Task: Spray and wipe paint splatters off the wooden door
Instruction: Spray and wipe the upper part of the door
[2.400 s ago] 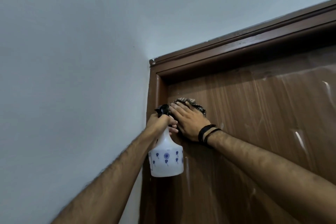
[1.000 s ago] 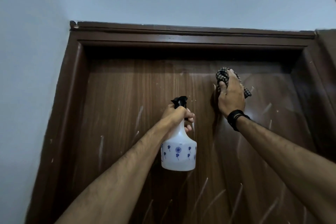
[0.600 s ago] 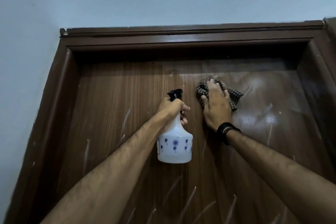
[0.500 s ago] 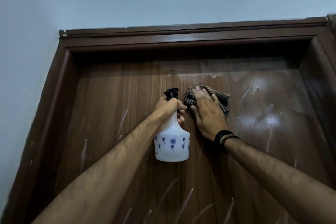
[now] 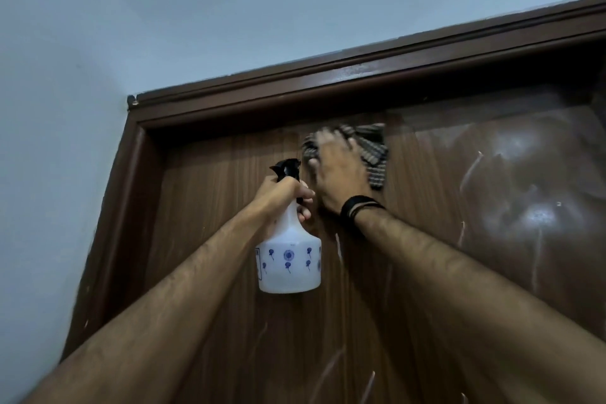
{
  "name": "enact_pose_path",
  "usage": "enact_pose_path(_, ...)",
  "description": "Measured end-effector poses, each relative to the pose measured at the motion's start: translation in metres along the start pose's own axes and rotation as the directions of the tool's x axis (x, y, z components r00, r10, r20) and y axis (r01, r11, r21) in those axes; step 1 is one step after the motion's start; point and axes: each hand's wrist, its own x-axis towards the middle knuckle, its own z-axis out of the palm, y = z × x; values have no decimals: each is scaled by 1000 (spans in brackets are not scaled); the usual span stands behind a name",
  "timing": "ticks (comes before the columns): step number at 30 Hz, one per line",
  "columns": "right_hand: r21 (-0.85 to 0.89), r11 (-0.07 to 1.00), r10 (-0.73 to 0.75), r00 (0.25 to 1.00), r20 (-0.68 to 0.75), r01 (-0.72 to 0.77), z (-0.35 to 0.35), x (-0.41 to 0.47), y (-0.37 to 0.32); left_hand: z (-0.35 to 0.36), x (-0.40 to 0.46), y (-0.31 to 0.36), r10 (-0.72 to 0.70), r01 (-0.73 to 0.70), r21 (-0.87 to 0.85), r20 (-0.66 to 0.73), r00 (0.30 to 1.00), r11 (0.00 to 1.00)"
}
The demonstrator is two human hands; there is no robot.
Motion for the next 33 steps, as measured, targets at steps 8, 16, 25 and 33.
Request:
enact_pose_path(8,-81,950,-281,941,188,300,-10,37,4,-28,9,-6,-12,11,-25,-21,1000,1000)
enact_pose_path(16,-150,987,44,995,-85,-57,-44,8,104,-12,14,1,31,-31,-5,116,993,1000)
enact_pose_path(25,-87,992,94,995,-29,-96,-28,0,48,-11,12,15,90,-85,-35,200,976,996)
enact_pose_path(33,-85,949,-279,935,218,303,-23,-8,30,-5,17,12,48,-18,-162,179,983,987)
